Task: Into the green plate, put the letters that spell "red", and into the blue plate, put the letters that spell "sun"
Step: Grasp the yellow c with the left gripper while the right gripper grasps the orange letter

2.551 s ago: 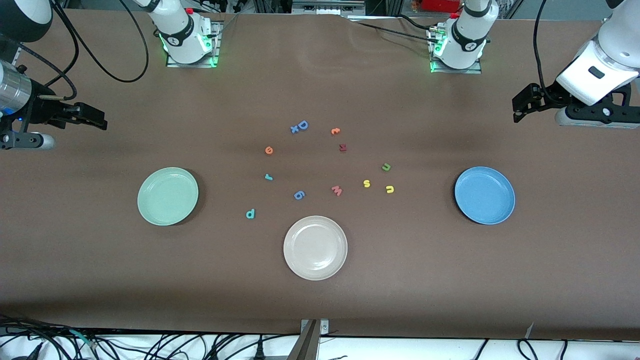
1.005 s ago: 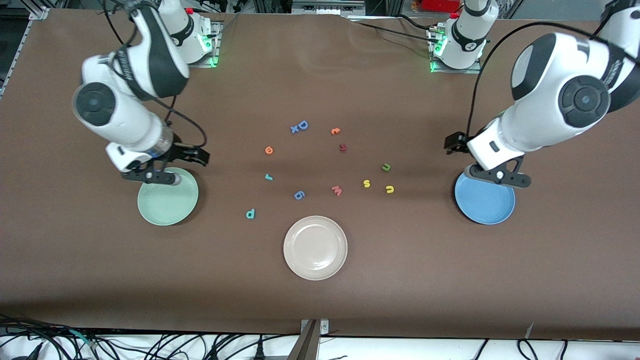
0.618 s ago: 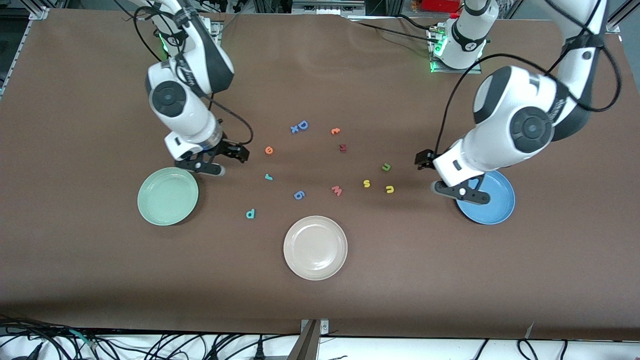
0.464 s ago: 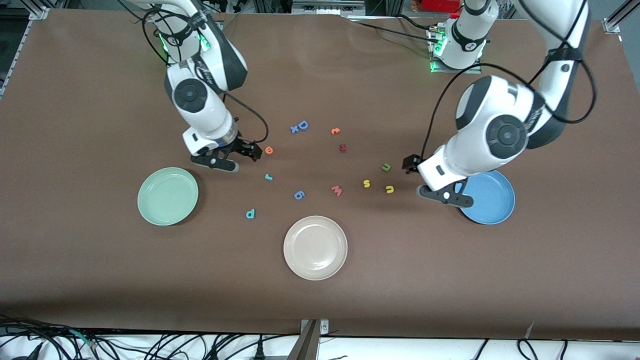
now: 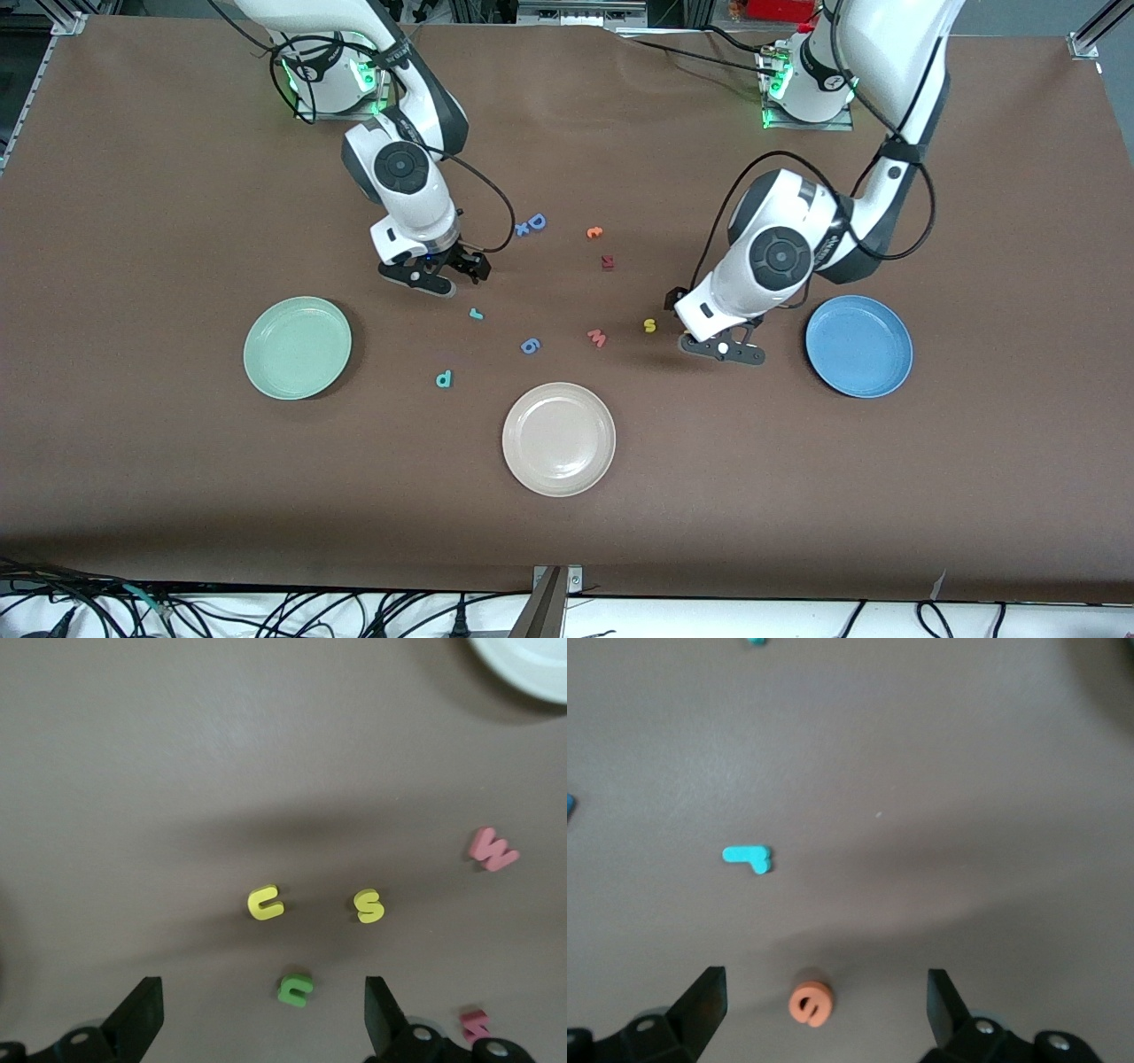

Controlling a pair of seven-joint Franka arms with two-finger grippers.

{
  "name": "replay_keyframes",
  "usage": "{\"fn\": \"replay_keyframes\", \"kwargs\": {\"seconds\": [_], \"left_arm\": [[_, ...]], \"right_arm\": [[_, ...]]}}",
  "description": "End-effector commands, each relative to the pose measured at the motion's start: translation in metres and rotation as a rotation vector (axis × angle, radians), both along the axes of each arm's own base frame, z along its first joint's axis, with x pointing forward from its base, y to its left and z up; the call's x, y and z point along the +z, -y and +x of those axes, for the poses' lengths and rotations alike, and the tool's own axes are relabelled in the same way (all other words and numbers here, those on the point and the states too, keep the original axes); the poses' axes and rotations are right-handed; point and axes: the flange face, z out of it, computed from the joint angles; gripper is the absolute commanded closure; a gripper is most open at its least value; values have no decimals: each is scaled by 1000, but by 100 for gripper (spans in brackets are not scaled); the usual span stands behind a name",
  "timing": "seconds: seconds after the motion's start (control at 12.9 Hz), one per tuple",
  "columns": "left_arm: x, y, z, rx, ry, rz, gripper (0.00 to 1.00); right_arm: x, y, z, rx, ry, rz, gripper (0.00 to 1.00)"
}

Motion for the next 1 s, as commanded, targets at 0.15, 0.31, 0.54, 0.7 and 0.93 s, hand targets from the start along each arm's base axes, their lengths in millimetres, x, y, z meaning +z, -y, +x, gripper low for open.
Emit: {"fn": "replay_keyframes", "kwargs": {"seconds": [0.15, 0.31, 0.54, 0.7, 0.93], "left_arm": [[-59, -4, 12, 11, 73, -2, 0], [-71, -2, 7, 9, 56, 5, 0], [-82, -3, -2, 28, 39, 16, 0], [-85, -4, -3, 27, 35, 19, 0], [-90, -5, -3, 30, 32, 20, 1]], "right_arm": [[-29, -11, -9, -40, 19, 14, 1], [-34, -16, -14, -42, 15, 12, 1], [-43, -14, -18, -54, 0, 1, 4], [-46, -16, -22, -47, -5, -2, 8], [-52, -20, -27, -37, -13, -8, 21]]}}
